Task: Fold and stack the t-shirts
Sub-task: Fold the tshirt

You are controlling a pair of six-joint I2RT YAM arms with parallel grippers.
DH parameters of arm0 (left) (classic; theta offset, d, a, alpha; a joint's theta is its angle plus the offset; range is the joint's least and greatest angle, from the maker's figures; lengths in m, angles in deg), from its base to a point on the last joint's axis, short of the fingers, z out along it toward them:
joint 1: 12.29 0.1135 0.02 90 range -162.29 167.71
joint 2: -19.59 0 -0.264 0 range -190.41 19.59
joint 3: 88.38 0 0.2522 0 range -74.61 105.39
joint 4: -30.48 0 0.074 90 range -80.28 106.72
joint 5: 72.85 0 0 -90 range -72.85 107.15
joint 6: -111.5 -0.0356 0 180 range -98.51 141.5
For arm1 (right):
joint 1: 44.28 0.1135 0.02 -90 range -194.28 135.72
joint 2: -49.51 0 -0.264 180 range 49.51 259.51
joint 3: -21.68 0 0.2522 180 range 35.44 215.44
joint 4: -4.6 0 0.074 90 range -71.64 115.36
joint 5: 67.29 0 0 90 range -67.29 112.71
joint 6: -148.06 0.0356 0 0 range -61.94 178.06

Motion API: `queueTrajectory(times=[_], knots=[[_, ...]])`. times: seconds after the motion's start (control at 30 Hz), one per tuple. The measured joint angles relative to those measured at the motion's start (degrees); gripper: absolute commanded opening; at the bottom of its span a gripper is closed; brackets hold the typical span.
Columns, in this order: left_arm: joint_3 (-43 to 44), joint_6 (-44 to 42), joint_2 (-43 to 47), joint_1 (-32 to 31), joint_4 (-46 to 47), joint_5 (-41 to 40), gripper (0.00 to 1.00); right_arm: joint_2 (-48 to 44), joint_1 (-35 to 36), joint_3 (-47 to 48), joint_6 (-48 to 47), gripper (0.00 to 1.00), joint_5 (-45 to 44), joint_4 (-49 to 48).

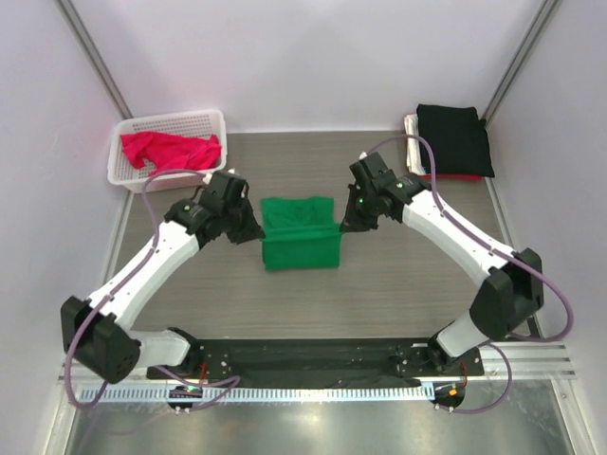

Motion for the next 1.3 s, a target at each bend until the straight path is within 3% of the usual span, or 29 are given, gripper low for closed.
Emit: queueTrajectory(times=[0.7, 1.03, 1.1, 1.13, 1.17, 1.2, 1.27, 1.3], knots=[[22.16, -8.37, -32.74, 13.29, 2.58, 8.74, 0.0, 30.99, -8.94, 28.85, -10.4, 0.01, 5.7, 1.75], [34.97, -9.92, -48.0, 16.61, 1.97, 10.49, 0.0, 47.65, -11.41, 45.7, -12.63, 0.01, 8.46, 2.97], [36.89, -10.01, -50.25, 16.94, 1.88, 10.51, 0.0, 50.29, -11.91, 48.83, -12.87, 0.16, 9.38, 3.37], [37.38, -10.01, -51.01, 17.16, 1.92, 10.49, 0.0, 51.36, -12.11, 50.12, -12.94, 0.29, 9.84, 3.37], [37.51, -10.03, -51.49, 17.35, 1.86, 10.38, 0.0, 52.22, -12.26, 51.23, -13.22, 0.53, 9.97, 3.48], [37.57, -10.05, -51.69, 17.57, 1.6, 9.88, 0.0, 52.76, -12.41, 52.04, -13.18, 0.65, 9.73, 3.63], [38.05, -10.05, -52.13, 18.64, 0.83, 9.11, 0.0, 53.11, -13.05, 52.72, -13.99, 0.81, 9.2, 3.8], [38.77, -10.03, -52.54, 19.21, 0.33, 8.81, 0.01, 53.11, -13.49, 52.78, -14.43, 0.81, 8.87, 3.76]])
